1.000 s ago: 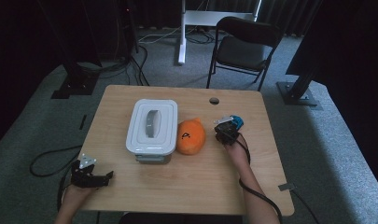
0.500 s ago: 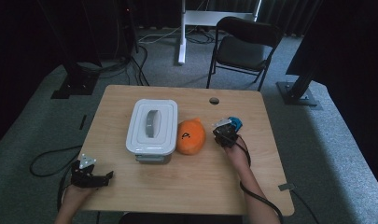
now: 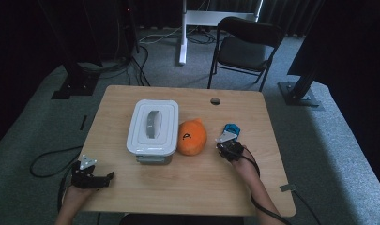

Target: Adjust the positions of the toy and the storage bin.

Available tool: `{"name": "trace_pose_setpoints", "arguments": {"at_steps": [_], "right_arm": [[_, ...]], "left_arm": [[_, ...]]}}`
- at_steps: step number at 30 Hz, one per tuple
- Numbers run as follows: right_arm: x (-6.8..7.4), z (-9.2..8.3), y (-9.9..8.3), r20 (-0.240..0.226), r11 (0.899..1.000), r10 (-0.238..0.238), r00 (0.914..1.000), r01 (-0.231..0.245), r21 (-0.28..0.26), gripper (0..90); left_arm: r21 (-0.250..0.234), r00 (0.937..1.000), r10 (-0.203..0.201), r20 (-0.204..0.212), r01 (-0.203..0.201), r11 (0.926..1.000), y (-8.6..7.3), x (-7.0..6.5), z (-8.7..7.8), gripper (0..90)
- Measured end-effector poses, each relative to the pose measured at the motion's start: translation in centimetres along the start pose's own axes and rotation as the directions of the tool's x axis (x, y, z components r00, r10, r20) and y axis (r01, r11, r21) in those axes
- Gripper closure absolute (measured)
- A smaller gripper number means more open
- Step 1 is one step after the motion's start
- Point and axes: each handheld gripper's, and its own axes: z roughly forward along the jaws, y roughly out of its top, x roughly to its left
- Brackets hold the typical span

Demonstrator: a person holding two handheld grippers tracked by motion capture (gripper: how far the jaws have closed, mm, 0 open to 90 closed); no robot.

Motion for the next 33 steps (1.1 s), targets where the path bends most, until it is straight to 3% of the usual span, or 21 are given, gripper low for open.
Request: {"name": "trace_pose_setpoints", "arguments": {"at_steps": [7, 10, 18, 25, 33], "right_arm": [[0.4, -1.7, -1.8, -0.051, 0.998, -0.05, 0.9974, 0.048, -0.029, 78.5], [0.7, -2.3, -2.3, -0.047, 0.997, -0.077, 0.9959, 0.076, -0.026, 78.5], [0.2, -3.6, -3.6, -0.094, 0.998, -0.06, 0.9937, 0.058, -0.028, 77.1], [0.2, -3.9, -4.1, -0.113, 0.997, -0.071, 0.9911, 0.069, -0.025, 76.5], [-0.3, -4.6, -4.5, -0.152, 0.999, -0.039, 0.9875, 0.035, -0.033, 77.8]], "left_arm": [[0.0, 1.0, 0.0, 0.0, 0.0, 1.0, 0.0, 0.0, 0.0, 0.4], [0.0, 1.0, 0.0, 0.0, 0.0, 1.0, 0.0, 0.0, 0.0, 0.3], [0.0, 1.0, -0.001, -0.001, 0.001, 1.0, 0.0, 0.0, 0.0, 0.3], [0.0, 1.0, -0.002, -0.002, 0.002, 1.0, 0.0, 0.0, 0.0, 0.3], [0.0, 1.0, -0.002, -0.002, 0.002, 1.0, 0.0, 0.0, 0.0, 0.4]]}}
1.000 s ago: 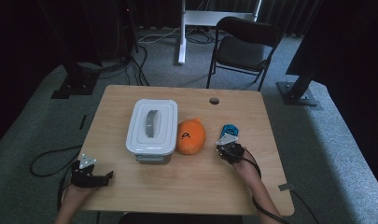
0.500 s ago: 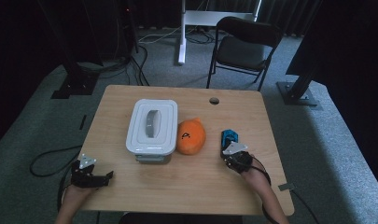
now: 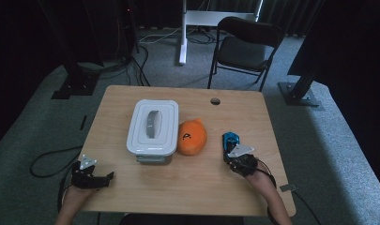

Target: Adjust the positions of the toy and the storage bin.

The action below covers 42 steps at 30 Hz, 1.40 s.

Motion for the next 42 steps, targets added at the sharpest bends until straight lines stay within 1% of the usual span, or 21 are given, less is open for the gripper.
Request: {"name": "trace_pose_setpoints", "arguments": {"at_steps": [2, 5, 7, 9, 11, 13, 15, 17, 19, 21, 23, 25, 26, 27, 28, 29, 33, 37, 38, 41, 42], "right_arm": [[-0.3, -0.5, -0.2, -0.006, 1.0, 0.013, 0.9999, -0.013, -0.013, 76.8], [-0.9, -1.4, -0.2, -0.012, 0.997, 0.053, 0.9985, -0.053, -0.051, 63.1], [-1.5, -1.9, -0.1, -0.003, 0.991, 0.109, 0.9941, -0.109, -0.078, 51.7], [-2.4, -2.3, 0.1, 0.026, 0.978, 0.185, 0.9823, -0.182, -0.103, 44.6], [-3.3, -2.3, 0.2, 0.035, 0.958, 0.267, 0.963, -0.262, -0.113, 34.5], [-4.2, -2.1, 0.3, 0.034, 0.937, 0.339, 0.9401, -0.334, -0.102, 27.3], [-4.7, -1.7, 0.4, 0.051, 0.917, 0.39, 0.9194, -0.383, -0.11, 24.7], [-5.1, -1.3, 0.6, 0.038, 0.892, 0.443, 0.8956, -0.437, -0.116, 20.0], [-5.4, -0.9, 0.8, 0.04, 0.863, 0.495, 0.8678, -0.487, -0.132, 17.9], [-5.3, -0.3, 1.1, 0.074, 0.844, 0.531, 0.8442, -0.519, -0.135, 13.9], [-5.1, 0.6, 1.5, 0.099, 0.832, 0.553, 0.8275, -0.541, -0.125, 11.4], [-5.0, 1.3, 1.6, 0.096, 0.814, 0.578, 0.8102, -0.567, -0.125, 10.2], [-5.0, 1.7, 1.7, 0.116, 0.804, 0.594, 0.796, -0.581, -0.126, 10.1], [-5.0, 2.0, 1.7, 0.119, 0.793, 0.609, 0.7843, -0.598, -0.115, 10.1], [-4.9, 2.4, 1.7, 0.124, 0.786, 0.619, 0.7758, -0.609, -0.108, 10.1], [-4.8, 2.7, 1.7, 0.131, 0.782, 0.623, 0.7708, -0.616, -0.098, 10.1], [-4.4, 3.9, 1.8, 0.146, 0.792, 0.608, 0.7807, -0.609, -0.039, 10.2], [-4.1, 4.7, 1.8, 0.161, 0.793, 0.604, 0.7804, -0.609, -0.022, 10.5], [-4.1, 4.9, 1.8, 0.163, 0.794, 0.602, 0.7819, -0.607, -0.02, 13.2], [-3.9, 5.2, 1.8, 0.183, 0.8, 0.592, 0.7848, -0.6, -0.016, 14.3], [-3.9, 5.3, 1.8, 0.187, 0.798, 0.593, 0.783, -0.602, -0.009, 14.8]], "left_arm": [[0.0, 1.0, 0.0, 0.0, 0.0, 1.0, 0.0, 0.0, 0.0, 0.3], [0.0, 1.0, 0.0, 0.0, 0.0, 1.0, 0.0, 0.0, 0.0, 0.4], [0.0, 1.0, 0.0, 0.0, 0.0, 1.0, 0.0, 0.0, 0.0, 0.3], [0.0, 1.0, 0.0, 0.0, 0.0, 1.0, 0.0, 0.0, 0.0, 0.4], [0.0, 1.0, 0.0, 0.0, 0.0, 1.0, 0.0, 0.0, 0.0, 0.3], [0.0, 1.0, 0.0, 0.0, 0.0, 1.0, 0.0, 0.0, 0.0, 0.3], [0.0, 1.0, 0.0, 0.0, 0.0, 1.0, 0.0, 0.0, 0.0, 0.4], [0.0, 1.0, 0.0, 0.0, 0.0, 1.0, 0.0, 0.0, 0.0, 0.3], [0.0, 1.0, 0.0, 0.0, 0.0, 1.0, 0.0, 0.0, 0.0, 0.3], [0.0, 1.0, 0.0, 0.0, 0.0, 1.0, 0.0, 0.0, 0.0, 0.3], [0.0, 1.0, 0.0, 0.0, 0.0, 1.0, 0.0, 0.0, 0.0, 0.4], [0.0, 1.0, 0.0, 0.0, 0.0, 1.0, 0.0, 0.0, 0.0, 0.3], [0.0, 1.0, 0.0, 0.0, 0.0, 1.0, 0.0, 0.0, 0.0, 0.3], [0.0, 1.0, 0.0, 0.0, 0.0, 1.0, 0.0, 0.0, 0.0, 0.3], [0.0, 1.0, 0.0, 0.0, 0.0, 1.0, 0.0, 0.0, 0.0, 0.4], [0.0, 1.0, 0.0, 0.0, 0.0, 1.0, 0.0, 0.0, 0.0, 0.3], [0.0, 1.0, 0.0, 0.0, 0.0, 1.0, 0.0, 0.0, 0.0, 0.4], [0.0, 1.0, 0.0, 0.0, 0.0, 1.0, 0.0, 0.0, 0.0, 0.4], [0.0, 1.0, -0.001, 0.0, 0.001, 1.0, 0.0, 0.0, 0.0, 0.4], [-0.001, 1.0, -0.001, 0.0, 0.001, 1.0, 0.0, 0.0, 0.0, 0.4], [0.0, 1.0, 0.0, 0.0, 0.0, 1.0, 0.0, 0.0, 0.0, 0.3]]}}
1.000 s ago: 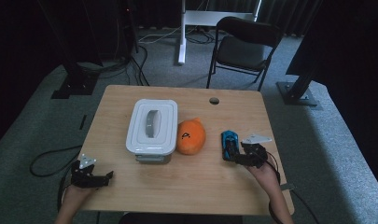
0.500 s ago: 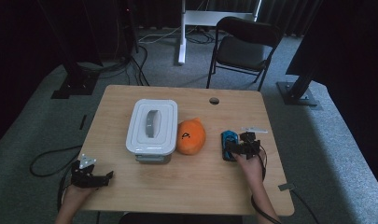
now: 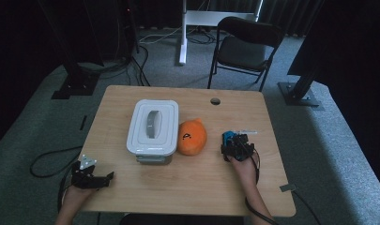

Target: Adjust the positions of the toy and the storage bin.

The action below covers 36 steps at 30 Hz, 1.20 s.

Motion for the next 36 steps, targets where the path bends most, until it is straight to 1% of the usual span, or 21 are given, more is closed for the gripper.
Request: {"name": "trace_pose_setpoints", "arguments": {"at_steps": [2, 4, 7, 10, 12, 17, 21, 27, 31, 33, 36], "right_arm": [[0.0, 0.2, -0.1, 0.015, 1.0, 0.001, 0.9999, -0.001, 0.006, 18.2], [0.0, 0.2, -0.2, 0.008, 1.0, 0.004, 1.0, -0.004, 0.007, 19.1], [0.2, 0.3, -0.2, 0.023, 1.0, 0.0, 0.9997, 0.0, 0.01, 19.6], [0.3, 0.4, -0.2, 0.03, 1.0, 0.008, 0.9995, -0.009, 0.017, 20.0], [0.5, 0.6, -0.2, 0.045, 1.0, -0.001, 0.999, 0.001, 0.018, 20.1], [0.6, 0.6, 0.0, 0.057, 1.0, 0.004, 0.9984, -0.004, 0.015, 22.5], [0.5, 0.5, 0.2, 0.048, 1.0, 0.011, 0.9988, -0.012, 0.016, 25.8], [0.2, 0.3, 0.4, 0.04, 1.0, 0.002, 0.9992, -0.003, 0.026, 26.1], [-0.3, -0.1, 0.4, 0.039, 1.0, -0.001, 0.9992, 0.0, 0.02, 26.3], [-0.5, -0.2, 0.4, 0.051, 1.0, -0.001, 0.9987, 0.0, 0.016, 26.3], [-0.8, -0.6, 0.5, 0.044, 1.0, -0.002, 0.999, 0.002, 0.009, 26.4]], "left_arm": [[0.0, 1.0, 0.0, 0.0, 0.0, 1.0, 0.0, 0.0, 0.0, 0.3], [0.0, 1.0, 0.0, 0.0, 0.0, 1.0, 0.0, 0.0, 0.0, 0.3], [0.0, 1.0, 0.0, 0.0, 0.0, 1.0, 0.0, 0.0, 0.0, 0.3], [0.0, 1.0, 0.0, 0.0, 0.0, 1.0, 0.0, 0.0, 0.0, 0.3], [0.0, 1.0, 0.0, 0.0, 0.0, 1.0, 0.0, 0.0, 0.0, 0.4], [0.0, 1.0, 0.0, 0.0, 0.0, 1.0, 0.0, 0.0, 0.0, 0.4], [0.0, 1.0, 0.0, 0.0, 0.0, 1.0, 0.0, 0.0, 0.0, 0.3], [0.0, 1.0, -0.001, 0.0, 0.001, 1.0, 0.0, 0.0, 0.0, 0.4], [-0.001, 1.0, -0.001, 0.0, 0.001, 1.0, 0.0, 0.0, 0.0, 0.3], [-0.001, 1.0, -0.001, 0.0, 0.001, 1.0, 0.0, 0.0, 0.0, 0.3], [0.0, 1.0, 0.0, 0.0, 0.0, 1.0, 0.0, 0.0, 0.0, 0.3]]}}
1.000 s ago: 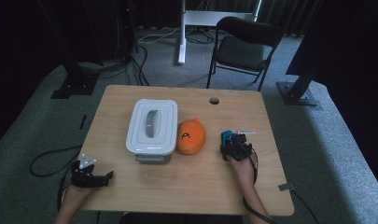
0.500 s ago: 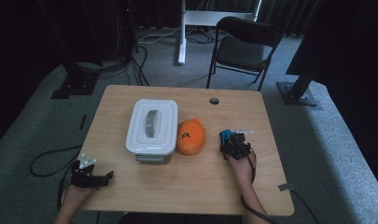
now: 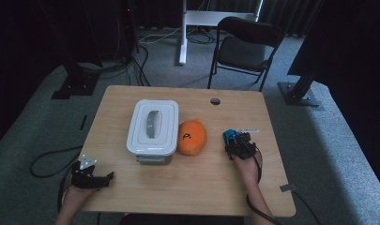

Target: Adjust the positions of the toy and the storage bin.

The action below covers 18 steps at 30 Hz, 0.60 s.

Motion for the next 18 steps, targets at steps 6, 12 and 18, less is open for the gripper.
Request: {"name": "trace_pose_setpoints", "arguments": {"at_steps": [6, 12, 18], "right_arm": [[-1.0, -1.3, 0.3, 0.009, 1.0, 0.008, 0.9999, -0.008, -0.025, 26.4], [-2.1, -2.6, 0.6, 0.032, 0.999, 0.003, 0.9995, -0.001, -0.034, 26.5], [-3.6, -3.7, 0.1, 0.056, 0.999, 0.013, 0.9984, -0.011, -0.04, 26.5]], "left_arm": [[0.0, 1.0, 0.0, 0.0, 0.0, 1.0, 0.0, 0.0, 0.0, 0.3], [0.0, 1.0, 0.0, 0.0, 0.0, 1.0, 0.0, 0.0, 0.0, 0.3], [0.0, 1.0, 0.0, 0.0, 0.0, 1.0, 0.0, 0.0, 0.0, 0.4]]}}
